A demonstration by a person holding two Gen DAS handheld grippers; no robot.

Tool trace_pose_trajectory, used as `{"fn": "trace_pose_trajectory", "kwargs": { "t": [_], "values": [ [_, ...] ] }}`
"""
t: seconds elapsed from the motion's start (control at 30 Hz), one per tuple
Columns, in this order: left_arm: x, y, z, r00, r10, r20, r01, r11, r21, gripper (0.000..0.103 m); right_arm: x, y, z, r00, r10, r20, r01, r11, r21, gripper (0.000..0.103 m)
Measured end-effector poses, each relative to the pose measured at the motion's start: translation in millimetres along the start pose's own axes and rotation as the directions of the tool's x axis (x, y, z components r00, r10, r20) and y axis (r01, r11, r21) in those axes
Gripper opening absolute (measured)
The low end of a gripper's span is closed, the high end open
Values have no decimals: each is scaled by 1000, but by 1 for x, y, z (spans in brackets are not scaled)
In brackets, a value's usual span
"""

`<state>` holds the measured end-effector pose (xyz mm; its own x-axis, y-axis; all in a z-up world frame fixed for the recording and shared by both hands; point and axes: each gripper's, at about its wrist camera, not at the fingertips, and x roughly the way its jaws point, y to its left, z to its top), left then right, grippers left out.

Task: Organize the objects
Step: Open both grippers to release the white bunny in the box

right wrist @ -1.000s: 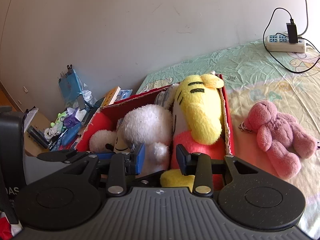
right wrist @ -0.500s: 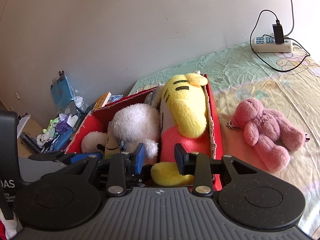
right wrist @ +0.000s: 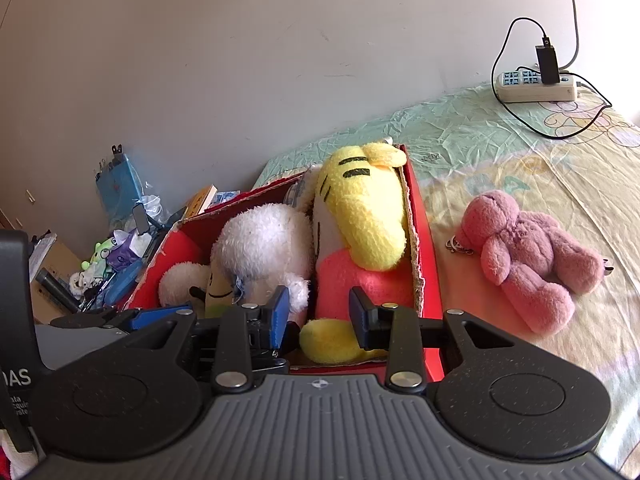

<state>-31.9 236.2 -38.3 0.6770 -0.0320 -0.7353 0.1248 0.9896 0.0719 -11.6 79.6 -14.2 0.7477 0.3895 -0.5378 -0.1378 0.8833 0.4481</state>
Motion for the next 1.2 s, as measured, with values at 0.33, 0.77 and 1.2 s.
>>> {"fn": "trace_pose_trajectory", "kwargs": {
  "t": [0.33,0.77,1.2],
  "values": [
    [-1,-1,-3,1000,7,10,-6,1000,-13,102,-3,0,-4,1000,2,19,-2,1000,9,35],
    [-6,-3,-6,998,32,47,-32,999,4,102,-9,-1,-8,999,-1,33,1,1000,-6,35],
    [-37,-20,1,993,115,37,-114,993,-41,102,-33,-16,9,999,26,19,-24,996,-85,39]
  ]
}}
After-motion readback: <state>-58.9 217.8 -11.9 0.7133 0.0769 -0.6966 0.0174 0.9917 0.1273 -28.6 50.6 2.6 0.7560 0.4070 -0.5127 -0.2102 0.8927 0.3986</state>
